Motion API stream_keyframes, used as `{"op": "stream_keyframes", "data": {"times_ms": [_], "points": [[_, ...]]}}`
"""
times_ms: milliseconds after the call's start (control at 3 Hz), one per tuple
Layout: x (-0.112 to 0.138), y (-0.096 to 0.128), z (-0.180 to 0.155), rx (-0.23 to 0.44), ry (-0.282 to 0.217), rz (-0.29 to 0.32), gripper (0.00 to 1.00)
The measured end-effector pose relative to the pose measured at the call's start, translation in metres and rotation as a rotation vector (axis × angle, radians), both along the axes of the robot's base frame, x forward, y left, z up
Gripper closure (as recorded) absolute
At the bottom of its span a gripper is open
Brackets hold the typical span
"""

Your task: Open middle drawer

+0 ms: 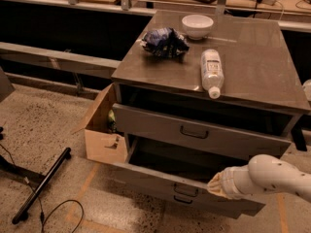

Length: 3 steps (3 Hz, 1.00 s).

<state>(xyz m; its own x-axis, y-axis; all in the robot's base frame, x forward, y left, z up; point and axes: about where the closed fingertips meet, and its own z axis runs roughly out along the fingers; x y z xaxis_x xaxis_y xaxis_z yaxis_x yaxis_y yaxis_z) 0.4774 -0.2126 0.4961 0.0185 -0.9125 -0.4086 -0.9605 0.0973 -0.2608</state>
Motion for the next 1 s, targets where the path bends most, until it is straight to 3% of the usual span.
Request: {"op": "stream_keyframes", "data": {"times_ms": [667,1000], "points": [[-0.002,0.0,0.024,-0.032,-0.026,0.012,1.0],[0.007,0.005,0.011,-0.031,-0.045,-0.015,1.0]]}}
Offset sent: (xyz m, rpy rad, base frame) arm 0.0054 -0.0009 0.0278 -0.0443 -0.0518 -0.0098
